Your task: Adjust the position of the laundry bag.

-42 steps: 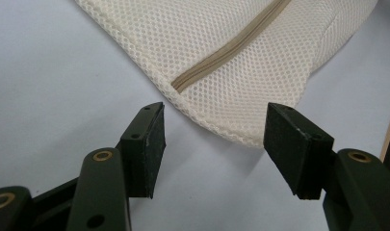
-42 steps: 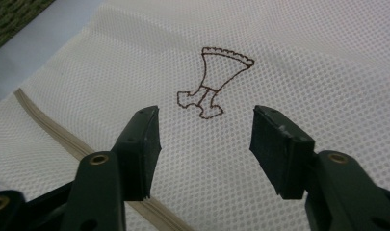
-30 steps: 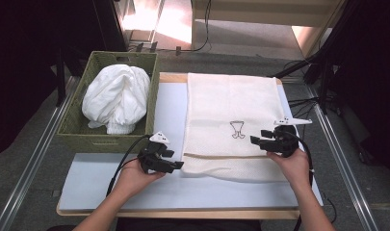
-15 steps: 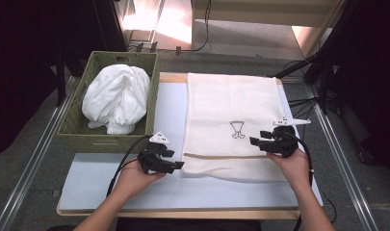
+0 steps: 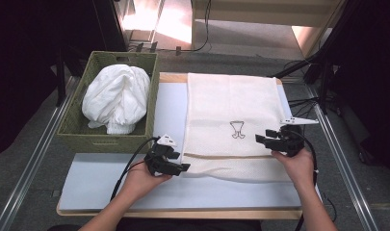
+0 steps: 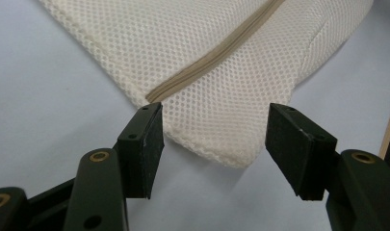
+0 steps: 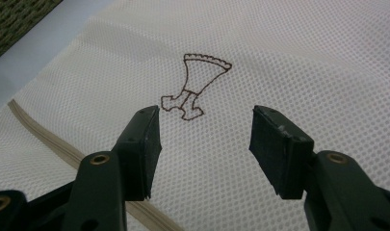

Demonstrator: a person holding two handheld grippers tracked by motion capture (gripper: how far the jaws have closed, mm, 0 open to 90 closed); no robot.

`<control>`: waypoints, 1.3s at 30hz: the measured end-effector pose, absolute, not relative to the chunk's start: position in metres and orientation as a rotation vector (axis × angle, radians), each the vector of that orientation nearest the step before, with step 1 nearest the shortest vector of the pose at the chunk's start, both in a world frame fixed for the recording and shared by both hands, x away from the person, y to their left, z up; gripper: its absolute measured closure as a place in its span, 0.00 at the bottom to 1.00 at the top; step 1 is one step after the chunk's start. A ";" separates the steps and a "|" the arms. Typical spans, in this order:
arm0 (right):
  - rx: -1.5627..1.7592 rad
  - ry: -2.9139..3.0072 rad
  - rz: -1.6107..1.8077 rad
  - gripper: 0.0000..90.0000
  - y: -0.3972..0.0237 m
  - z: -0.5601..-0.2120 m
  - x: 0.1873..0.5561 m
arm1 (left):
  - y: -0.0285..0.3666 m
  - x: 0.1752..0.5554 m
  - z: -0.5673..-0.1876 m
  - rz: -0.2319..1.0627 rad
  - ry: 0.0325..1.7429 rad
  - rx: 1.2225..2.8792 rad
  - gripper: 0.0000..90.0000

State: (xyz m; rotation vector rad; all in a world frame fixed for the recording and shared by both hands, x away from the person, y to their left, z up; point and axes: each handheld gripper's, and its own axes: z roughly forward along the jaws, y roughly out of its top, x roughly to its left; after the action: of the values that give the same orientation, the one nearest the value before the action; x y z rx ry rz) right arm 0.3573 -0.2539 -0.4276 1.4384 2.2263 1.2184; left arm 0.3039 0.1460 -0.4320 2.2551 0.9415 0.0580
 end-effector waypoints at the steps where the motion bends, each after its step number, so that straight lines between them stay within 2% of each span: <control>1: 1.441 2.222 1.214 0.50 -0.255 -0.428 0.357 | 0.144 0.303 -0.433 0.063 0.937 2.258 0.44; 14: 1.488 2.139 1.153 0.52 -0.284 -0.431 0.363 | 0.135 0.307 -0.439 0.084 0.943 2.283 0.43; 30: 1.623 2.033 0.995 0.54 -0.328 -0.451 0.395 | 0.138 0.311 -0.450 0.070 1.000 2.280 0.43; 39: 1.679 2.077 0.922 0.55 -0.325 -0.468 0.403 | 0.135 0.310 -0.456 0.096 0.989 2.283 0.45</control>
State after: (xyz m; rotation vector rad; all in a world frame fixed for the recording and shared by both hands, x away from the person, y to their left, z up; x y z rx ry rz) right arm 0.4032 -0.3253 -0.4680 1.6792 2.0767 0.9218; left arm 0.3099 0.1354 -0.4564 2.2830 0.9892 0.0957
